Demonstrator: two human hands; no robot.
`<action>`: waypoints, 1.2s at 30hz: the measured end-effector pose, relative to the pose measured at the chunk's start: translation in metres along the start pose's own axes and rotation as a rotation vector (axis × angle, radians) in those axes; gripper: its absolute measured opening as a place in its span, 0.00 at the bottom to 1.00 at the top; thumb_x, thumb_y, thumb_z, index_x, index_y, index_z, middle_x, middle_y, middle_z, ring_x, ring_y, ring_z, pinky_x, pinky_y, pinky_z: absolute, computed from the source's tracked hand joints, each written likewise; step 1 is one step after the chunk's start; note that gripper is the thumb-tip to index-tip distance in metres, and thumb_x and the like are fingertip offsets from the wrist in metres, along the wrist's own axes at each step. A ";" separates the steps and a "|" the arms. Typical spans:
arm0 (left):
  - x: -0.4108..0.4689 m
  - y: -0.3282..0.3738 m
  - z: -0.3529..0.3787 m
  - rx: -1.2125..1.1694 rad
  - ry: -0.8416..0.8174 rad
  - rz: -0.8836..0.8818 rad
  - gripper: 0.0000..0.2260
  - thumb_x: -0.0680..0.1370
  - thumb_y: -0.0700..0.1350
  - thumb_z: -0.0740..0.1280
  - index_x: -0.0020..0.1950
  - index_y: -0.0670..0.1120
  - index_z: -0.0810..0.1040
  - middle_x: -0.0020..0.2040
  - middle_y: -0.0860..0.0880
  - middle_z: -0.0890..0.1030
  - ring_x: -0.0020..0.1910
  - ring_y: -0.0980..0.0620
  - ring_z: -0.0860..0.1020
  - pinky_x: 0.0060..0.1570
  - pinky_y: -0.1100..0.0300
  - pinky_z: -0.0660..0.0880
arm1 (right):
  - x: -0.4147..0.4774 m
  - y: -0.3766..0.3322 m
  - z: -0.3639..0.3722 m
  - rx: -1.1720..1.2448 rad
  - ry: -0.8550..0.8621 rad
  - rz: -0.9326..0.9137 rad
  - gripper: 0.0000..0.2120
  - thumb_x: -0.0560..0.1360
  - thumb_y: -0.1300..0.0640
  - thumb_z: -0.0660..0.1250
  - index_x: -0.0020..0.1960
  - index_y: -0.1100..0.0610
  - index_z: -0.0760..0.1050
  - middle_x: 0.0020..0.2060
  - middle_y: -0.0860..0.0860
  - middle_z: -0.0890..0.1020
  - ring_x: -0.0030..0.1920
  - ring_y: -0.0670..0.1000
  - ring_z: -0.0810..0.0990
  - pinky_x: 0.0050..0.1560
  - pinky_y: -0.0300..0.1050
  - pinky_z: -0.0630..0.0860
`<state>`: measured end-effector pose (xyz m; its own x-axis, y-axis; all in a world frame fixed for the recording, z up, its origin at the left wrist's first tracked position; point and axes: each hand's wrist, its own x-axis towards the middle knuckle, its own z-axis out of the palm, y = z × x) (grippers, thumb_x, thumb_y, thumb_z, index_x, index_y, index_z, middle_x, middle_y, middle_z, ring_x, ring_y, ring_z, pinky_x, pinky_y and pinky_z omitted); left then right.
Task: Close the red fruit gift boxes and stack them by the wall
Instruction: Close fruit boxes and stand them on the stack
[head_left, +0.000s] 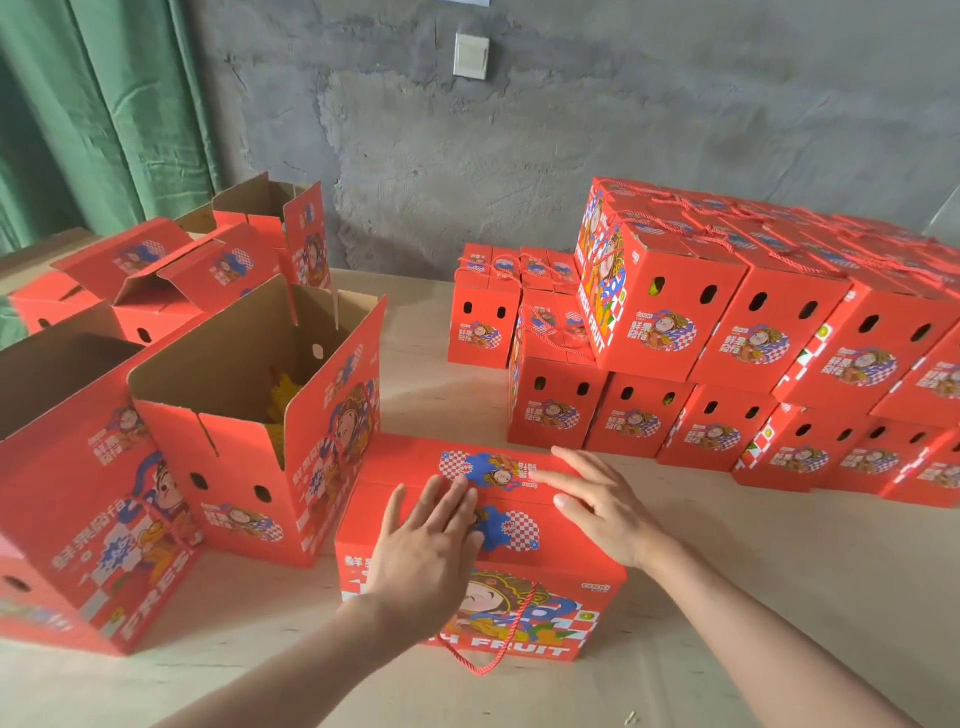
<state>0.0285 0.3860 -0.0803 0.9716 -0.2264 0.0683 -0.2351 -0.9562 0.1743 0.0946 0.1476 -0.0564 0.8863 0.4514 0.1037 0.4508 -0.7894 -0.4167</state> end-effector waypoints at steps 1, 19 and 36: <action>-0.003 0.002 0.000 0.009 0.002 -0.009 0.25 0.81 0.58 0.38 0.78 0.53 0.45 0.76 0.59 0.42 0.77 0.53 0.39 0.69 0.49 0.29 | 0.000 -0.001 0.001 -0.011 0.035 -0.011 0.17 0.81 0.52 0.58 0.66 0.35 0.69 0.72 0.40 0.61 0.70 0.38 0.53 0.71 0.39 0.46; 0.046 0.016 -0.010 -0.185 0.186 -0.061 0.19 0.79 0.51 0.60 0.70 0.54 0.69 0.68 0.49 0.65 0.69 0.46 0.62 0.69 0.49 0.55 | -0.057 -0.058 0.008 -0.220 -0.214 0.384 0.38 0.73 0.27 0.50 0.77 0.40 0.44 0.74 0.59 0.59 0.73 0.60 0.60 0.70 0.52 0.57; 0.030 -0.025 0.002 -1.741 -0.190 -1.070 0.24 0.81 0.58 0.57 0.62 0.39 0.75 0.56 0.40 0.79 0.56 0.41 0.77 0.60 0.46 0.71 | -0.002 -0.075 0.048 1.352 0.134 1.062 0.24 0.81 0.45 0.57 0.32 0.54 0.79 0.28 0.52 0.83 0.29 0.49 0.81 0.28 0.39 0.75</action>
<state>0.0638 0.4031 -0.0849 0.6731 0.0631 -0.7368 0.6491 0.4269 0.6296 0.0540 0.2262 -0.0683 0.7475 -0.0853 -0.6587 -0.6312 0.2174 -0.7445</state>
